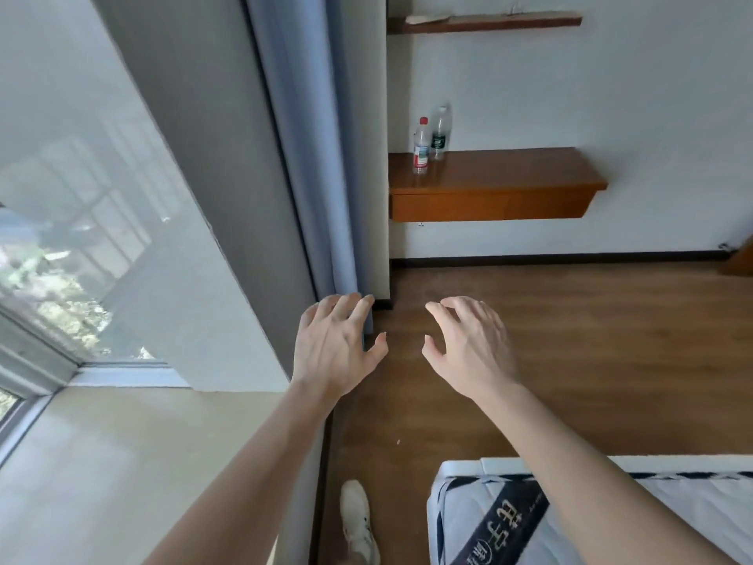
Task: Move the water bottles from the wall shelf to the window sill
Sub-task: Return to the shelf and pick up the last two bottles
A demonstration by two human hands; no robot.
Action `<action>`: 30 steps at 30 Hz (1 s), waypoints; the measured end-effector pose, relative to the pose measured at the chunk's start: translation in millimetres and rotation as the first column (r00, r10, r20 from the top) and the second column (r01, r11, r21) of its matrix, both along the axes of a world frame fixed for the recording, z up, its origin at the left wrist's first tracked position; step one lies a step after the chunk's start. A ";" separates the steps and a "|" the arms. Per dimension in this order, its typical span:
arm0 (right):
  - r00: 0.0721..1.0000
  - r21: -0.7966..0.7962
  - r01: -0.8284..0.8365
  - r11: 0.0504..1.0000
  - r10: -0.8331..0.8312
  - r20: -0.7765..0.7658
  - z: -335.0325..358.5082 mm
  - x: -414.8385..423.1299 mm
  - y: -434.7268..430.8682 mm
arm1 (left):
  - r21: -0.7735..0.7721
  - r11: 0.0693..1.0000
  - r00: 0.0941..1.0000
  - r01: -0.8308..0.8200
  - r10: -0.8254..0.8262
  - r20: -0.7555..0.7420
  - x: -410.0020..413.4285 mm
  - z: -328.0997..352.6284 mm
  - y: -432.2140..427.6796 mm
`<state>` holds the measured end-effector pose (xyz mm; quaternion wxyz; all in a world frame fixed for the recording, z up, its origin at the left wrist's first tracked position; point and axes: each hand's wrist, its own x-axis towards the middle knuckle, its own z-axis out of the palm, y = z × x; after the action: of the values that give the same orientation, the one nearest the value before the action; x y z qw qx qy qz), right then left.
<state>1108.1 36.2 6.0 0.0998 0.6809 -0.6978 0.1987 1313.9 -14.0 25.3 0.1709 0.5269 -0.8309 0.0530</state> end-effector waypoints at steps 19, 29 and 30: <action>0.981 0.099 0.191 0.977 -0.187 -0.049 23.1 -90.9 -305.6 | 0.081 0.981 0.984 0.176 -0.175 -0.024 -123.7 11.5 -346.7; 0.943 0.145 0.333 0.932 -0.333 -0.023 11.2 -166.6 -393.3 | 0.127 0.962 0.969 0.244 -0.248 0.019 -214.0 -1.3 -450.9; 0.941 0.145 0.336 0.931 -0.338 -0.014 9.9 -177.6 -403.8 | 0.133 0.960 0.968 0.245 -0.250 0.021 -226.1 -3.3 -462.1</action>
<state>930.5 -367.6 15.9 0.0789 0.5555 -0.8173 0.1310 1087.8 -476.0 21.9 0.1258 0.4279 -0.8949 -0.0127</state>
